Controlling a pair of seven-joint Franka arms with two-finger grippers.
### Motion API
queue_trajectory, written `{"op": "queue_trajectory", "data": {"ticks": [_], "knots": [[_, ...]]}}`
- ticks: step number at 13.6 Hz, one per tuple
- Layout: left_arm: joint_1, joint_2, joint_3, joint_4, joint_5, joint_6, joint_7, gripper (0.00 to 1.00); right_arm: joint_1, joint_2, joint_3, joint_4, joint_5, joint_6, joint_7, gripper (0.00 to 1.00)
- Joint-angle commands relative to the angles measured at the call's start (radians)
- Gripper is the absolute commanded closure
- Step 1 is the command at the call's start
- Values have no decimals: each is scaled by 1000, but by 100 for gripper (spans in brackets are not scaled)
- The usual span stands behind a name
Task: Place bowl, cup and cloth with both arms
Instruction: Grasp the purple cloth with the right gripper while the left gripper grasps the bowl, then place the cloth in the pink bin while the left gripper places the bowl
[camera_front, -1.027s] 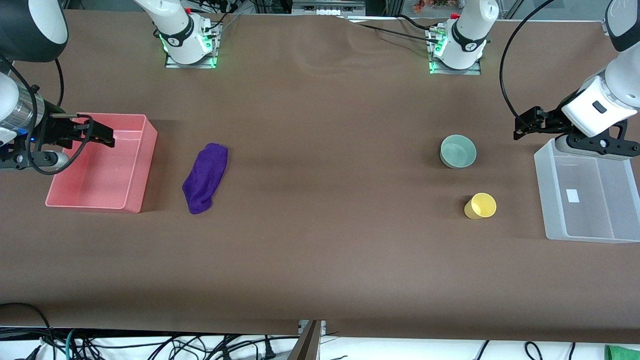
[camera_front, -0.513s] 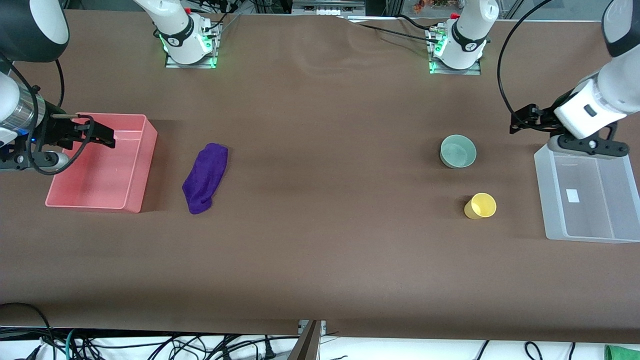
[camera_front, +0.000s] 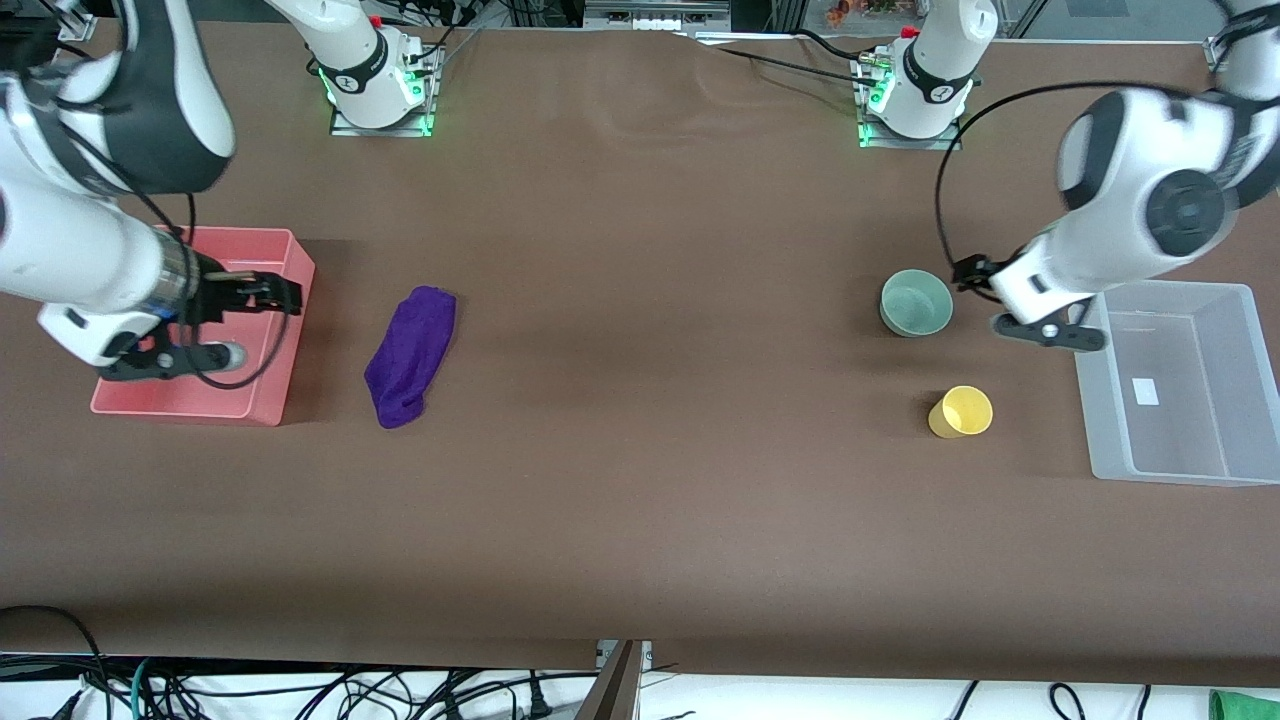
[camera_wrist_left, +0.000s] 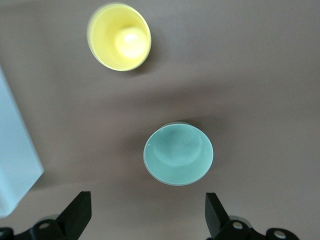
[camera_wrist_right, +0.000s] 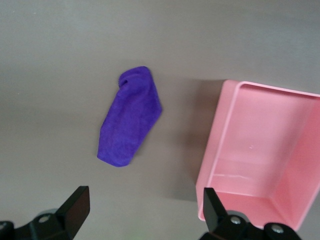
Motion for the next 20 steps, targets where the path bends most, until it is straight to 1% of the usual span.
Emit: {"op": "queue_trajectory", "data": {"ticks": [1, 2, 4, 6, 7, 9, 11, 12, 13, 14, 15, 16, 18, 19, 20], "knots": [[3, -29, -7, -216, 71, 280, 24, 0, -4, -26, 37, -149, -3, 149, 89, 0], [12, -4, -7, -232, 74, 334, 25, 0, -4, -26, 39, -212, -1, 229, 99, 0], [44, 49, -7, -241, 76, 399, 31, 0, -4, -21, 48, -359, 0, 409, 105, 0], [46, 101, -7, -251, 74, 424, 31, 0, -8, -7, 50, -480, 20, 562, 106, 0], [46, 112, -8, -254, 74, 425, 30, 2, -8, 8, 50, -528, 26, 637, 108, 0], [42, 139, -8, -258, 74, 427, 31, 19, -1, 40, 53, -606, 26, 769, 172, 0], [46, 185, -7, -249, 76, 450, 31, 28, 5, 75, 54, -645, 25, 824, 195, 0], [46, 198, -8, -249, 76, 456, 31, 40, 5, 82, 54, -651, 23, 835, 194, 0], [46, 201, -8, -249, 76, 456, 31, 74, 5, 85, 54, -657, 23, 840, 194, 0], [46, 201, -8, -249, 74, 454, 33, 97, 6, 95, 54, -657, 23, 840, 194, 0], [47, 201, -8, -248, 74, 453, 33, 100, 14, 102, 54, -659, 23, 847, 195, 1], [47, 199, -8, -248, 74, 453, 33, 100, 15, 109, 54, -668, 23, 860, 195, 5], [47, 189, -7, -242, 74, 447, 34, 100, 15, 120, 54, -670, 23, 863, 195, 57], [47, 170, -7, -234, 76, 427, 34, 100, 15, 125, 54, -670, 23, 860, 195, 79], [46, 144, -7, -208, 74, 371, 34, 100, 15, 132, 54, -668, 23, 858, 195, 97]]}}
